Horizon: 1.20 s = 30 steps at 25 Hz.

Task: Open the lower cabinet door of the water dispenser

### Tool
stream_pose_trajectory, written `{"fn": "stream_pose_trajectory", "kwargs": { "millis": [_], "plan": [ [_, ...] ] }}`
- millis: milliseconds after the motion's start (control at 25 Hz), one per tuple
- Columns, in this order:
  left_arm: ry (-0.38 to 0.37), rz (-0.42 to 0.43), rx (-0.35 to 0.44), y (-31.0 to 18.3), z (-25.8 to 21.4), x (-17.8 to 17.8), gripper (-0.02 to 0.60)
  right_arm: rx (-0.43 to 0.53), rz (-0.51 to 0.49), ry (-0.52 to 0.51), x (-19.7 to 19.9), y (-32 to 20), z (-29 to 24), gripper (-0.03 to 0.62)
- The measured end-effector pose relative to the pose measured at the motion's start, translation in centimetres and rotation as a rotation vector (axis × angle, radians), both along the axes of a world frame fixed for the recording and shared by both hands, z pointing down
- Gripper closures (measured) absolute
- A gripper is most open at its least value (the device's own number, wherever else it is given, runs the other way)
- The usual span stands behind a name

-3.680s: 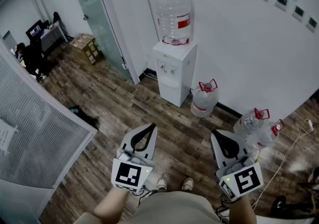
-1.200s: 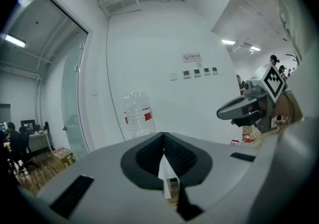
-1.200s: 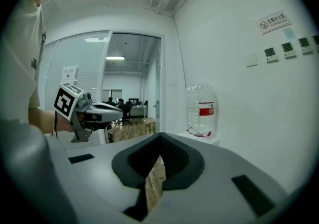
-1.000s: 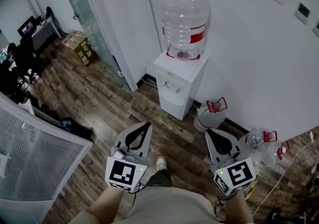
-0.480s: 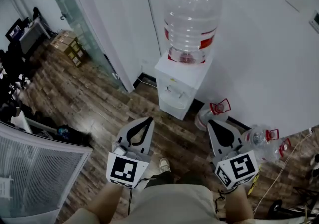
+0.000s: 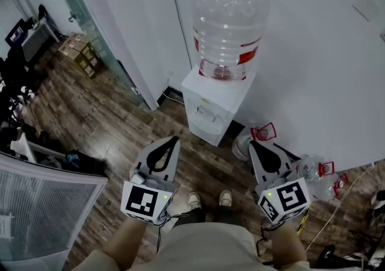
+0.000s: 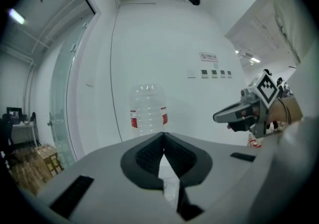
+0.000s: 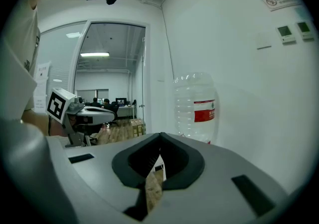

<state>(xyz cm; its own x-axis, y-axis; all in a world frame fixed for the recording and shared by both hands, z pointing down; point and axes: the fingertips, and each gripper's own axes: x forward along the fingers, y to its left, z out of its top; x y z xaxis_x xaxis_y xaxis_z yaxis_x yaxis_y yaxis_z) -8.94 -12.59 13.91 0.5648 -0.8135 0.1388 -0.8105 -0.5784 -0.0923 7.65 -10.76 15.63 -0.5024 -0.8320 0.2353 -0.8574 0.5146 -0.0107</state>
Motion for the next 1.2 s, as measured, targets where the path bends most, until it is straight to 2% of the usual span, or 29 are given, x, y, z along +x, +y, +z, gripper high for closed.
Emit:
{"fn": "stream_pose_trajectory", "kwargs": {
  "millis": [160, 320, 520, 640, 800, 960, 1200],
  "plan": [
    [-0.002, -0.015, 0.009, -1.5, 0.6, 1.4, 0.575, 0.028, -0.003, 0.044, 0.8, -1.8, 0.9, 0.571],
    [-0.004, -0.018, 0.005, -3.0, 2.1, 2.6, 0.575, 0.007, -0.01, 0.004, 1.9, -4.1, 2.5, 0.544],
    [-0.004, -0.023, 0.008, -4.8, 4.3, 3.5, 0.575, 0.001, -0.004, -0.042, 2.8, -7.0, 5.4, 0.421],
    [-0.003, -0.032, 0.0, -5.6, 6.1, 3.8, 0.575, 0.002, -0.022, -0.041, 3.0, -8.2, 7.7, 0.401],
    [-0.014, -0.034, 0.002, -6.8, 9.2, 4.2, 0.575, -0.015, -0.045, -0.007, 2.9, -9.8, 11.5, 0.375],
    [-0.001, -0.036, -0.028, -7.7, 13.4, 4.1, 0.575, -0.034, -0.081, -0.002, 2.3, -10.6, 16.5, 0.362],
    [-0.011, -0.037, -0.049, -9.1, 19.5, 3.7, 0.575, -0.093, -0.064, 0.012, 2.5, -12.7, 24.5, 0.332]
  ]
}}
